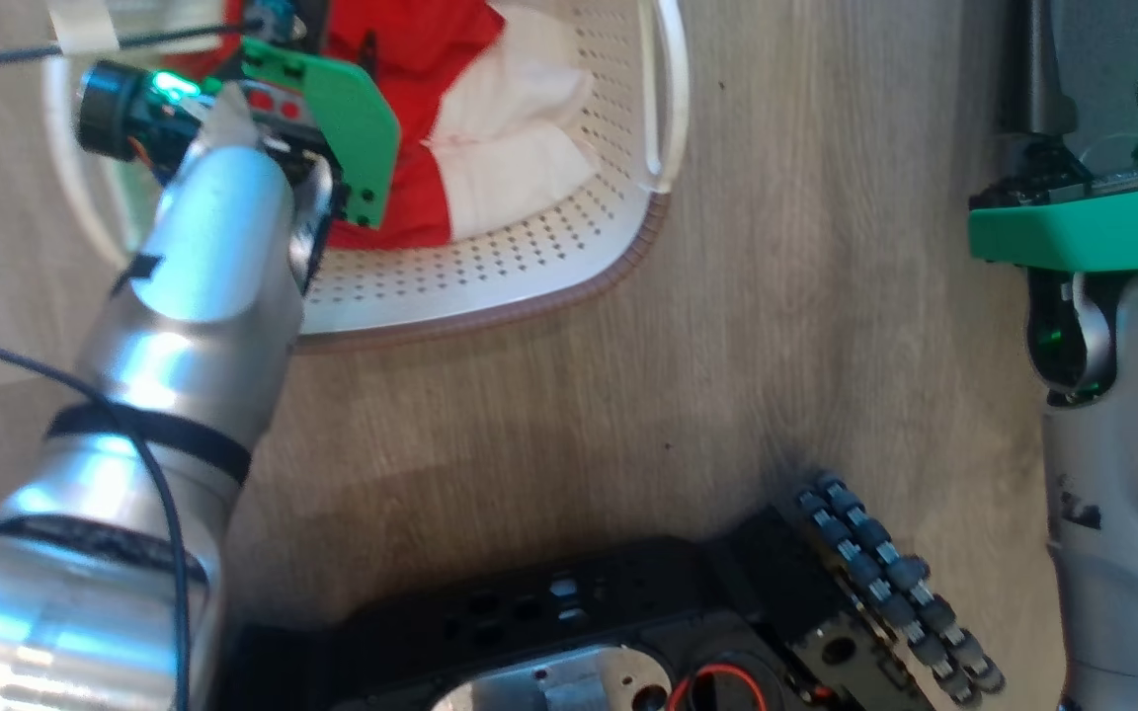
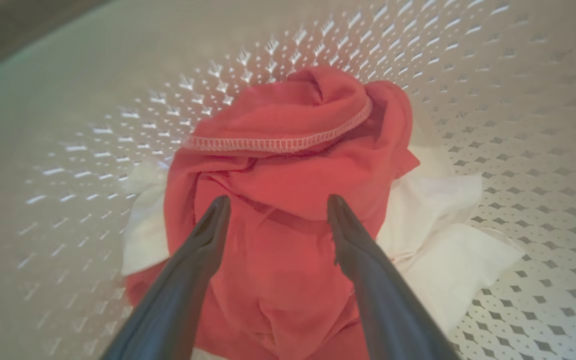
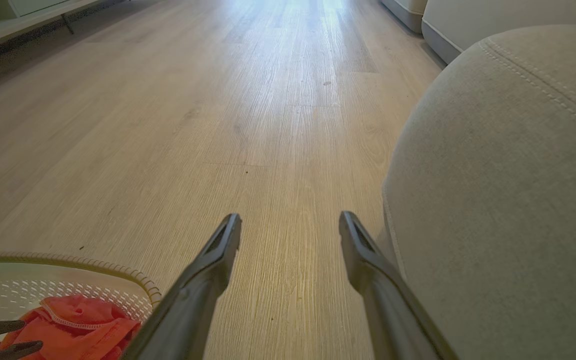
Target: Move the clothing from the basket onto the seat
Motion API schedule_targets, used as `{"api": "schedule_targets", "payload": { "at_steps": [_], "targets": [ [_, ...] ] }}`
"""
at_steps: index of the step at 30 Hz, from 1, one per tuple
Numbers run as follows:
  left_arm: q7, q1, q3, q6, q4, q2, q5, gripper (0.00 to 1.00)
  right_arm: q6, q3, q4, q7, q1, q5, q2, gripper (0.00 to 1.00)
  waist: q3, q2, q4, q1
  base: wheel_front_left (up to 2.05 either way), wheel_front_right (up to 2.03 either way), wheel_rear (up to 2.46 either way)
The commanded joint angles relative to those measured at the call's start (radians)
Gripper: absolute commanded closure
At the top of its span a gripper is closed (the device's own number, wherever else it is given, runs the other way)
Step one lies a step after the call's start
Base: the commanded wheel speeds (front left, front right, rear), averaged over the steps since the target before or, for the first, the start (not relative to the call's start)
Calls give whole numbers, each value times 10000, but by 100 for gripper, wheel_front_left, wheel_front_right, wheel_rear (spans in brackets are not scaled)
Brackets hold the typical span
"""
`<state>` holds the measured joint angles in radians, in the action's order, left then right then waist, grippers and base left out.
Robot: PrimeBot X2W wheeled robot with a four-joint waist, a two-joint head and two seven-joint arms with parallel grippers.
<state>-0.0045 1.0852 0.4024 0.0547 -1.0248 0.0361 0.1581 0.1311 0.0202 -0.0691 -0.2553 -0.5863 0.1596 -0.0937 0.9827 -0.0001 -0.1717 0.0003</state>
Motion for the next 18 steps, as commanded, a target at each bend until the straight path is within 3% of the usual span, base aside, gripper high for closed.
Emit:
{"api": "schedule_targets", "payload": {
  "at_steps": [1,9,16,17,18],
  "targets": [
    [28,276,-171,150,-219,264,18,0,-4,-209,428,-65,285,93,154,0,531,1,-436,-3,0,0,0],
    [-101,1078,-226,302,-1329,665,47,0,-4,-232,545,-65,478,215,245,0,835,1,-709,-3,0,0,0],
    [-245,1411,31,272,-2092,676,-37,0,-4,-265,653,-65,853,372,339,0,889,1,-826,-3,0,0,0],
    [-276,1421,86,245,-2141,660,-60,16,-4,-264,650,-65,874,396,349,0,890,1,-845,-3,0,0,0],
    [-310,1425,141,222,-2185,645,-82,59,-4,-261,644,-65,886,421,357,0,887,1,-864,-3,0,0,0]
  ]
}}
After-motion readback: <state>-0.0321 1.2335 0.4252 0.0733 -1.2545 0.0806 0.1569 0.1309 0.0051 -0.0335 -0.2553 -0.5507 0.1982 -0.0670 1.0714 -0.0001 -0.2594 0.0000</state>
